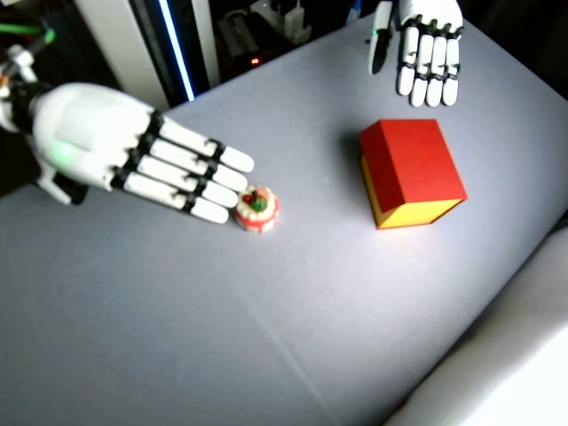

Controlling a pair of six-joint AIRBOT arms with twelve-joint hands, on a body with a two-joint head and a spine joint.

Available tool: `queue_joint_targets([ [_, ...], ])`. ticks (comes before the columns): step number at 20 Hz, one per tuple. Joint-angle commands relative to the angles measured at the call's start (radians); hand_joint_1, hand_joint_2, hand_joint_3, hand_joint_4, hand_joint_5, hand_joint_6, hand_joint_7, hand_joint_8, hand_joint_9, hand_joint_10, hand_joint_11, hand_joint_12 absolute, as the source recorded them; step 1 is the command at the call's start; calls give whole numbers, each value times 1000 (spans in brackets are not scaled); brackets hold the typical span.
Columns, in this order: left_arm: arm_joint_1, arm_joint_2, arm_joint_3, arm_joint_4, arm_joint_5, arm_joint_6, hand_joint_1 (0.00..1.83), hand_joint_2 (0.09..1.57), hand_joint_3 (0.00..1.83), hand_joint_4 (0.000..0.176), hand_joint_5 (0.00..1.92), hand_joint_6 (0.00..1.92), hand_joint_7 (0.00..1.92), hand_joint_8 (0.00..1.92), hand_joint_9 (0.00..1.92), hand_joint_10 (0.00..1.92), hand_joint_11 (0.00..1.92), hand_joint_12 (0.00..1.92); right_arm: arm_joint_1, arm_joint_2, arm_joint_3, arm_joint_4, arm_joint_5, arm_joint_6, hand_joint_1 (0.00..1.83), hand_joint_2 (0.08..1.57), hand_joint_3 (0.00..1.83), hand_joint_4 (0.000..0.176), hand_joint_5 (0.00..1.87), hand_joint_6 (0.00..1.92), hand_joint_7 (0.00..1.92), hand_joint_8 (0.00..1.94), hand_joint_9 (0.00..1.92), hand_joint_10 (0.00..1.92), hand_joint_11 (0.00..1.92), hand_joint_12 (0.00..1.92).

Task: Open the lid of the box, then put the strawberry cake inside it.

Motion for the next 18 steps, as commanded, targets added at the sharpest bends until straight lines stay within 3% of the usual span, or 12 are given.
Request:
queue_joint_targets([
  [1,-15,-5,7,-20,-119,-1,808,1157,22,39,0,0,0,0,0,0,0,0,12,0,2,7,121,1,590,1313,23,0,0,0,0,0,0,0,0,0],
  [2,-20,-19,15,-28,-117,-1,810,1157,20,66,0,0,0,0,0,0,0,0,10,-1,2,17,121,1,566,1306,16,0,0,0,0,0,0,0,0,0],
  [3,-27,-30,22,-30,-109,-1,816,1158,18,74,0,0,0,0,0,0,0,0,8,-8,5,24,122,5,560,1305,14,0,0,0,0,0,0,0,0,0],
  [4,-35,-41,30,-35,-98,-1,824,1159,16,118,0,0,0,0,0,0,0,0,7,-16,9,25,122,8,546,1306,12,0,0,0,0,0,0,0,0,0],
  [5,-43,-53,39,-41,-89,0,808,1171,18,140,0,0,0,0,0,0,0,0,6,-22,13,27,122,14,533,1307,10,0,0,0,0,0,0,0,0,0],
  [7,-63,-80,62,-52,-68,0,760,1193,21,147,0,0,0,0,0,0,0,0,3,-27,17,30,122,24,530,1314,12,0,0,0,0,0,0,0,0,0],
  [8,-79,-96,73,-61,-50,11,756,1197,21,170,0,0,0,0,0,0,0,0,1,-27,17,30,122,26,511,1318,12,0,0,0,0,0,0,0,0,0],
  [10,-100,-121,93,-83,-25,29,957,1182,6,176,0,0,0,0,0,0,0,0,-4,-30,21,37,122,34,485,1322,10,0,0,0,0,0,0,0,0,0],
  [12,-119,-150,118,-111,2,42,1071,1188,5,164,0,0,0,0,0,0,0,0,-10,-33,24,44,122,42,537,1310,1,0,0,0,0,0,0,0,0,0],
  [14,-140,-181,148,-131,35,43,1058,1205,10,173,0,0,0,0,0,0,0,0,-15,-36,24,46,123,46,536,1310,1,0,0,0,0,0,0,0,0,0],
  [16,-156,-204,172,-148,67,49,1118,1178,0,161,0,0,0,0,0,0,0,0,-18,-41,28,48,127,53,518,1310,1,0,0,0,0,0,0,0,0,0],
  [18,-165,-215,183,-160,83,56,1098,1182,0,174,0,0,0,0,0,0,0,0,-18,-43,29,49,129,55,493,1317,4,0,0,0,0,0,0,0,0,0],
])
